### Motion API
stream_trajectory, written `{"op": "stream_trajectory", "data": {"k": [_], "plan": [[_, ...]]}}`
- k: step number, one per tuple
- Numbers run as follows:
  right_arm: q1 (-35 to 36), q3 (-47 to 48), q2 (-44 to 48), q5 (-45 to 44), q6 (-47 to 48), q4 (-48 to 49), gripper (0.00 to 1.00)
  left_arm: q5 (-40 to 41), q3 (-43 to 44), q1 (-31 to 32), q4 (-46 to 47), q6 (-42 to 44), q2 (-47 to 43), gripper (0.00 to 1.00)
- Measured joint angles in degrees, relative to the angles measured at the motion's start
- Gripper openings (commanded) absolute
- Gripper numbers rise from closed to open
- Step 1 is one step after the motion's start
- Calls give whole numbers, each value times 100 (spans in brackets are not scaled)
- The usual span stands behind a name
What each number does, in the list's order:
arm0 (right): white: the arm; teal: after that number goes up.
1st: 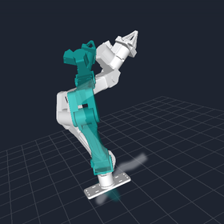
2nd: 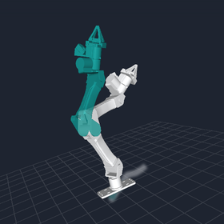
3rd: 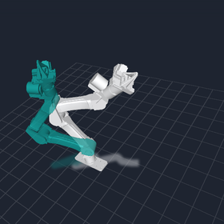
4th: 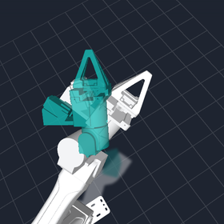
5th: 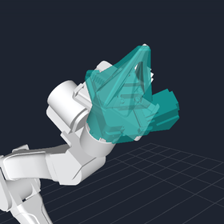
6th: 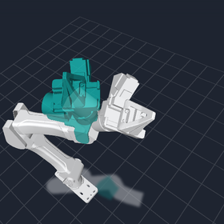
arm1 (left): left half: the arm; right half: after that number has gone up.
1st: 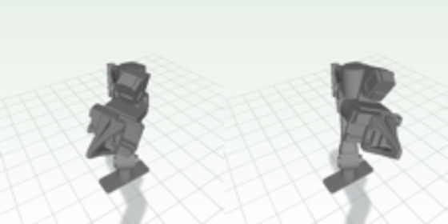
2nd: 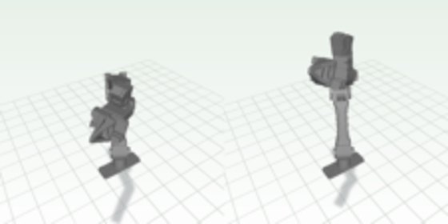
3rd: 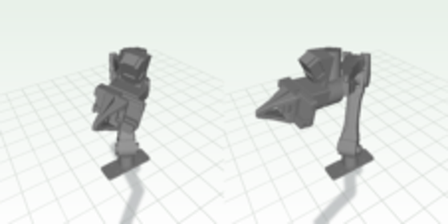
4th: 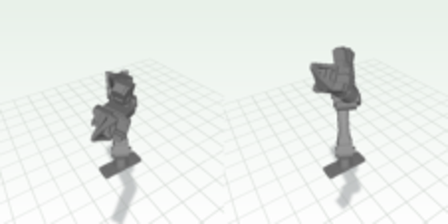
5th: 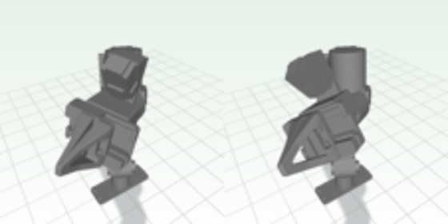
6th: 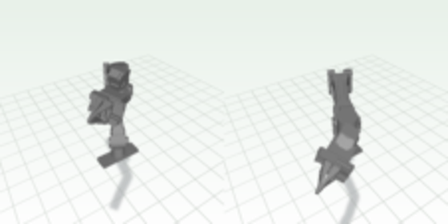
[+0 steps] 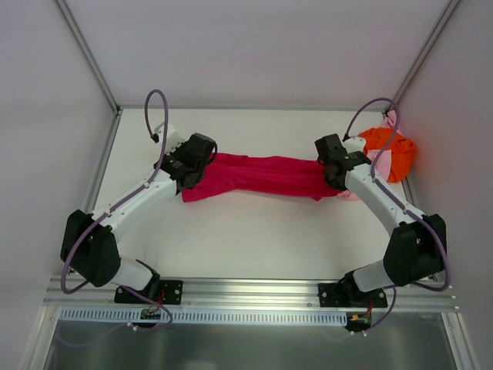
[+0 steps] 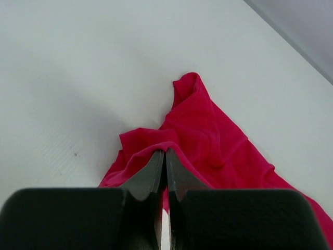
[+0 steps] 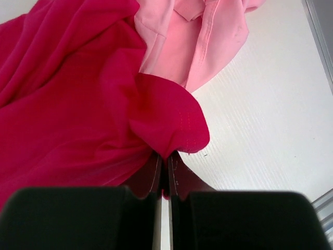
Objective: Fold and stack the t-shirts
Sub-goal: Fold the other side of the tshirt into a rectangle
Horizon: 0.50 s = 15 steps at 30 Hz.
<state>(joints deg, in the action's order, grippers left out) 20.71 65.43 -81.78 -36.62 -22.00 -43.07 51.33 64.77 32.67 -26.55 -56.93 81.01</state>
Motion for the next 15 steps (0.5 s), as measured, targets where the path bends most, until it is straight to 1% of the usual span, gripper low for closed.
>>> {"op": "stream_trajectory", "data": {"k": [7,11,15], "plan": [[-111,402,-752,-15,136,-7,1,-466,63,-599,214,179,686,0],[-422,634,-1054,17,199,39,1,-791,146,-914,273,260,892,0],[-691,881,-1235,127,271,72,1,-1043,369,-1080,369,323,1032,0]]}}
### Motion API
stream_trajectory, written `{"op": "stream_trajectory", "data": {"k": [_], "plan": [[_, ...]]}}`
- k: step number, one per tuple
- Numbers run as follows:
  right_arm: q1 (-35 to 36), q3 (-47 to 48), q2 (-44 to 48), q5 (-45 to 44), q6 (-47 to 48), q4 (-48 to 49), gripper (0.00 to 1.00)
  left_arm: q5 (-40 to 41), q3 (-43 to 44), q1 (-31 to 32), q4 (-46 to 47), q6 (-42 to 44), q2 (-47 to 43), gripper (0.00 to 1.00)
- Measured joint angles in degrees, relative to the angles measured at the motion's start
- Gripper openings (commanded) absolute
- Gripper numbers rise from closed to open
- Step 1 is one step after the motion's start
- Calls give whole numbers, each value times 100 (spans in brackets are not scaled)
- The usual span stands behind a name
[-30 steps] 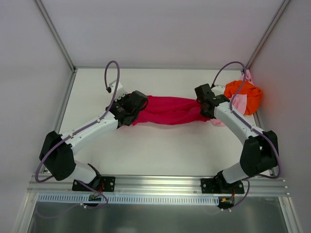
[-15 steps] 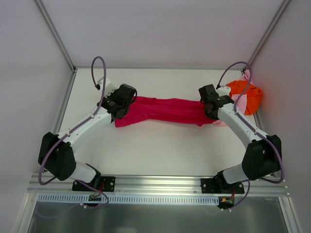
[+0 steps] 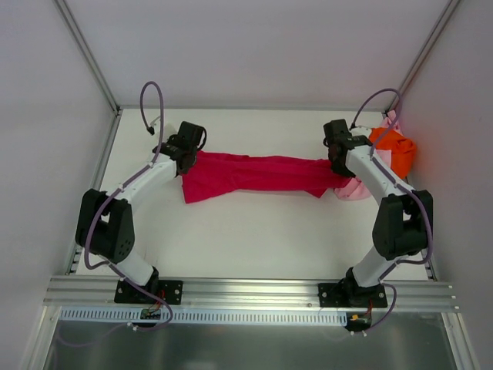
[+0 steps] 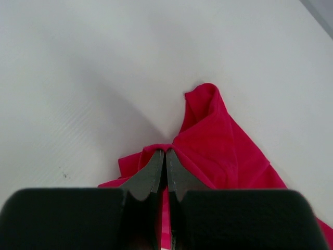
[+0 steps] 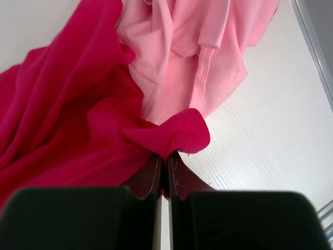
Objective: Fold and stack the t-shirts
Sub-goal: Fold the other side of the tshirt into a rectangle
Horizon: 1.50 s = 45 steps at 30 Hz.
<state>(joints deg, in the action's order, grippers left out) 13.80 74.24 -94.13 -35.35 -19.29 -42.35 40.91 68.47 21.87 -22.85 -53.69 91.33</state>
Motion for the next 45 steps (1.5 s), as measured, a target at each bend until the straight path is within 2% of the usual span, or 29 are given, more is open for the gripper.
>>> {"op": "stream_trajectory", "data": {"k": [14,20,31,32,33,34,35,36,37,38,39,45], "plan": [[-323,1690,-1189,271,358,-28,1,-514,1152,-439,79,278,1156,0],[-352,2363,-1862,428,518,-57,1,-883,1318,-667,92,385,1593,0],[-461,4107,-2981,553,667,-654,2,-1099,2006,-791,-44,531,2109,0],[-468,4214,-3029,557,671,-688,4,-1110,2074,-802,-44,533,2175,8],[-472,4260,-3051,566,673,-708,17,-1110,2120,-809,-42,546,2216,13],[-476,4271,-3060,568,669,-726,28,-1108,2146,-811,-42,562,2258,24],[-485,4275,-3062,562,691,-767,46,-1084,2153,-811,-44,597,2286,37],[-503,4275,-3064,557,678,-796,58,-1071,2153,-811,-55,643,2302,79],[-522,4275,-3067,544,693,-811,71,-1062,2153,-822,-68,695,2312,96],[-546,4275,-3069,527,723,-815,87,-1062,2153,-835,-68,684,2312,99],[-566,4275,-3069,518,721,-826,98,-1047,2153,-846,-66,678,2312,99],[-612,4273,-3069,476,850,-813,100,-1040,2153,-883,-55,684,2312,99]]}}
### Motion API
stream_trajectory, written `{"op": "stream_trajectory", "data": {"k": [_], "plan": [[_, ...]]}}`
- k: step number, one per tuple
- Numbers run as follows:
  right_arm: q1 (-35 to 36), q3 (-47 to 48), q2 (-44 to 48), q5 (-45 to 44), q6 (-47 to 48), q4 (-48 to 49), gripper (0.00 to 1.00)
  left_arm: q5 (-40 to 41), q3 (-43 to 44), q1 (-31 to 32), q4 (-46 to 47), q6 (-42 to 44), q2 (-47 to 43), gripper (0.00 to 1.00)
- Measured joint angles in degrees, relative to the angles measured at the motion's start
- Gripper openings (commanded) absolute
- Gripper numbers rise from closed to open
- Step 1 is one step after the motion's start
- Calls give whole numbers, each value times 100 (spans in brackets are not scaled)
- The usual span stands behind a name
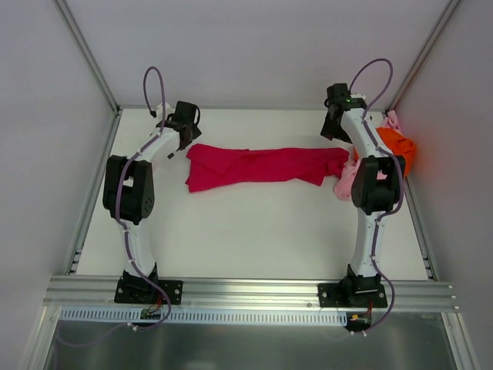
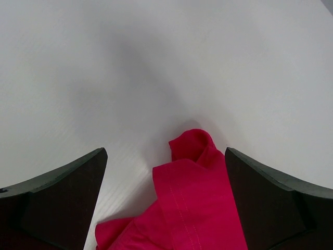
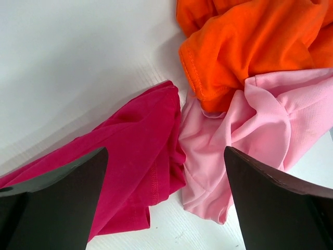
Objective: Fold and stack the t-shirts
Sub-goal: Fold the other side of the tshirt into a rectangle
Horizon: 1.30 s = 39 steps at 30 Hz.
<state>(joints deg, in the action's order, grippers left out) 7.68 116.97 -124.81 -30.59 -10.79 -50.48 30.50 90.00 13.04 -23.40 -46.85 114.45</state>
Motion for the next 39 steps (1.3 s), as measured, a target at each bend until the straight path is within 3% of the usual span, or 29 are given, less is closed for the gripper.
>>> {"op": "stream_trajectory", "data": {"k": [3,6,12,14,15,28,37,39], "plan": [[15,-142,15,9,101,203,100,-48,0,0,11,9,0,99],[81,-501,81,94,278,455,85,-146,-2,15,68,46,-2,99],[275,-579,109,730,404,490,79,-348,-133,221,216,142,-59,99],[369,-579,114,776,501,492,58,-417,-232,345,264,175,-103,97],[411,-579,118,774,573,492,56,-479,-260,389,286,203,-116,97],[761,-579,125,1106,785,459,63,-772,-481,1290,575,584,-221,97],[785,-452,-59,1248,839,393,70,-914,-636,1388,728,702,-168,98],[789,-396,-162,1270,852,341,79,-944,-636,1388,800,723,-101,99]]}}
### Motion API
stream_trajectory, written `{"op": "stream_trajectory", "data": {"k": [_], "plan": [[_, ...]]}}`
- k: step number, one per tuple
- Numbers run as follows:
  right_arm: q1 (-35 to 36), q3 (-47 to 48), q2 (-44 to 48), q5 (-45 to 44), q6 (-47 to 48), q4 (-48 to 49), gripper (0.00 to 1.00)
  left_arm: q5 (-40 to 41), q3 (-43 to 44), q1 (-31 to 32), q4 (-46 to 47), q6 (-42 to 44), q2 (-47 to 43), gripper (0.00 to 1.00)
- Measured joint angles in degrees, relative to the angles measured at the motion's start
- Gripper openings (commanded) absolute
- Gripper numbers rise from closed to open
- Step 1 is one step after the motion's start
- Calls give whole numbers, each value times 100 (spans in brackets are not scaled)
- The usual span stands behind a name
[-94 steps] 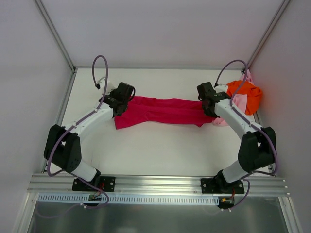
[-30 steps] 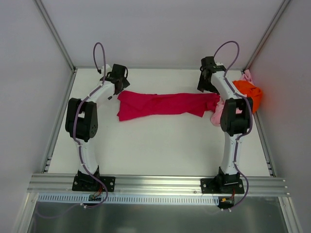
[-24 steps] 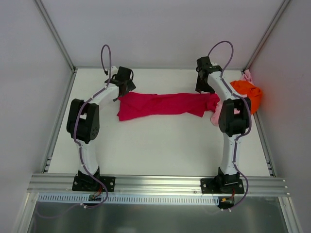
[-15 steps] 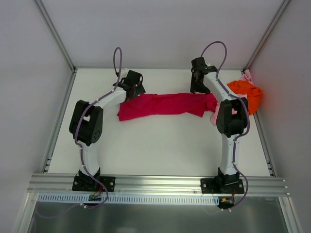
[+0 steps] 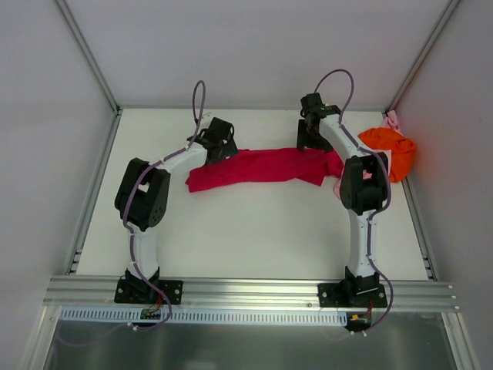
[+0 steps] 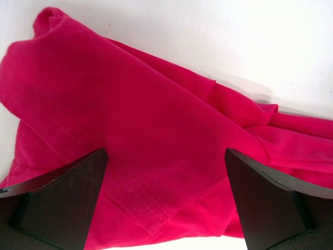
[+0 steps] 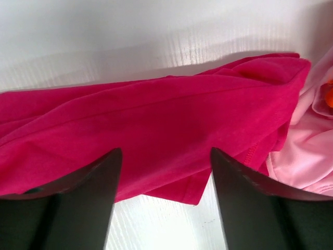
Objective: Fold and stack the t-shirts
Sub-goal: Fold the other side of the tshirt into a rectangle, then rotate the tshirt 90 degrees
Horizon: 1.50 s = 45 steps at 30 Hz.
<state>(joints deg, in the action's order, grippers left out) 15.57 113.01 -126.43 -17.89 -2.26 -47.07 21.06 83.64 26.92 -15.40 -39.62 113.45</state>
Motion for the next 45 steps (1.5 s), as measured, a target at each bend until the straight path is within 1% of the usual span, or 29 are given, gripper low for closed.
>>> {"op": "stream_trajectory", "data": {"k": [1,2,3,14,22,29,34,45], "plan": [[2,48,-63,4,4,-42,84,-13,0,2,15,7,55,99],[7,107,-131,17,4,-83,96,-31,0,2,20,9,94,99],[7,199,-210,24,4,-149,100,-85,0,2,17,9,140,99],[11,321,-483,103,-120,-428,100,-527,11,-37,33,2,439,99],[13,321,-570,70,-269,-758,100,-610,44,-76,57,-20,494,99],[13,275,-570,579,-269,-885,100,-675,81,-153,-9,-50,498,99],[13,-168,-568,925,-271,-715,100,-741,146,-188,-92,-90,525,99],[7,-256,-520,1172,-216,-636,100,-743,227,-192,-208,-127,553,99]]}}
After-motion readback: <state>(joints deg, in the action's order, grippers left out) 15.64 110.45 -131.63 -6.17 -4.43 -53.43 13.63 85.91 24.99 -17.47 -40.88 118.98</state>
